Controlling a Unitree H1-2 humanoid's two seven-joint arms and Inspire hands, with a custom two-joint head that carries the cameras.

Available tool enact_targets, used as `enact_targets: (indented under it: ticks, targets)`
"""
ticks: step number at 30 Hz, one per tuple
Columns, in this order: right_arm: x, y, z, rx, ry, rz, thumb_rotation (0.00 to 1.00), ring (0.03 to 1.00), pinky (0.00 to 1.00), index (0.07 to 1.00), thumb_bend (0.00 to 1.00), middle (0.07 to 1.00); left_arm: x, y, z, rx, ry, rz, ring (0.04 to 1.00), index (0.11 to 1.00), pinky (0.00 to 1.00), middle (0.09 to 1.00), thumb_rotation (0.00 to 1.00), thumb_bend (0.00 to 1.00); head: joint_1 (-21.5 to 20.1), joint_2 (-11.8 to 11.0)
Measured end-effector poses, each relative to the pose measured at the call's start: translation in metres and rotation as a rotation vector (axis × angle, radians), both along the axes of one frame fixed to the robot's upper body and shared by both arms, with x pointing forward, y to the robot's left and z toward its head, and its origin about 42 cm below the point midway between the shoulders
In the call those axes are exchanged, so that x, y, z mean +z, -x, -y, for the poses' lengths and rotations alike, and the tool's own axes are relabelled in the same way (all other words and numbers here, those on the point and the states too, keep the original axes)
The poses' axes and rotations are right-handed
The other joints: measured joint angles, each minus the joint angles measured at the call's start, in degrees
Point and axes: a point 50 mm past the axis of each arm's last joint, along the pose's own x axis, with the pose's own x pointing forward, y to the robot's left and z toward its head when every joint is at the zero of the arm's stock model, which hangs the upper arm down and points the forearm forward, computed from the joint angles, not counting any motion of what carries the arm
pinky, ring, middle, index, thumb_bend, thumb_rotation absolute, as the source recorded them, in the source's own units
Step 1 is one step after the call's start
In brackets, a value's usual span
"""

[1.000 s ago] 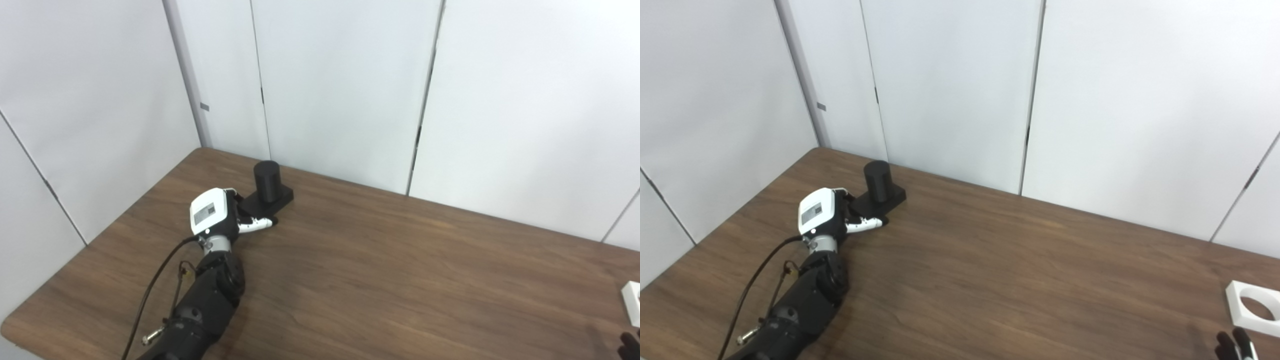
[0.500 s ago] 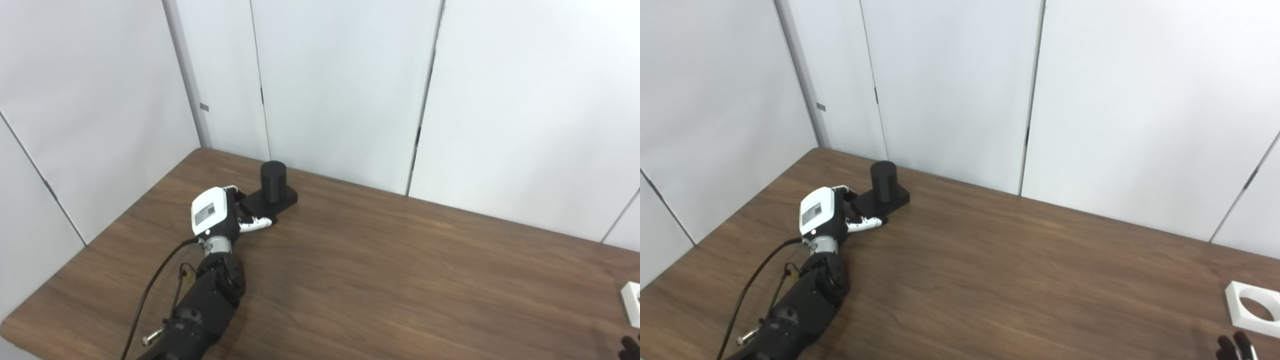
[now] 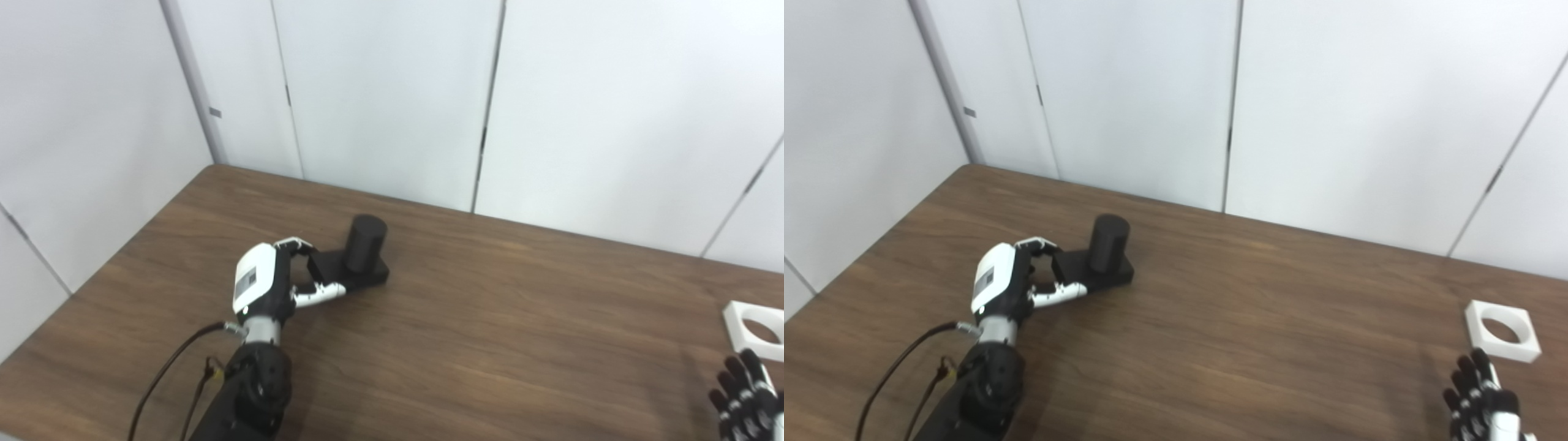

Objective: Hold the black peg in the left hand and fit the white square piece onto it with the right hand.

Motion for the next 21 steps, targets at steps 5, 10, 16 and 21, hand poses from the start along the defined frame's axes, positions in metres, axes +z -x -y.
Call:
enact_targets:
  ticks: [5, 10, 16, 21]
  targets:
    - [0.005, 0.000, -0.003, 0.003, 0.007, -0.001, 1.00, 1.000, 1.00, 1.000, 0.57, 0.988, 0.008, 0.023, 0.025, -0.097, 0.035, -0.004, 0.742, 0.484, 0.67, 0.701, 0.05, 0.52, -2.6, 1.4]
    - [0.014, 0.001, -0.006, -0.002, 0.024, 0.004, 1.00, 1.000, 1.00, 1.000, 0.51, 0.975, -0.006, 0.050, 0.052, -0.173, 0.054, -0.071, 0.740, 0.484, 0.65, 0.702, 0.05, 0.52, -5.5, 2.4]
    - [0.013, 0.001, -0.009, 0.002, 0.020, -0.005, 1.00, 1.000, 1.00, 1.000, 0.49, 0.971, -0.008, 0.068, 0.075, -0.267, 0.056, -0.071, 0.728, 0.484, 0.63, 0.695, 0.05, 0.52, -8.1, 3.7]
    - [0.015, 0.001, -0.010, 0.008, 0.019, 0.001, 1.00, 1.000, 1.00, 1.000, 0.51, 0.963, -0.012, 0.095, 0.090, -0.334, 0.053, -0.086, 0.725, 0.484, 0.61, 0.702, 0.05, 0.52, -9.8, 4.6]
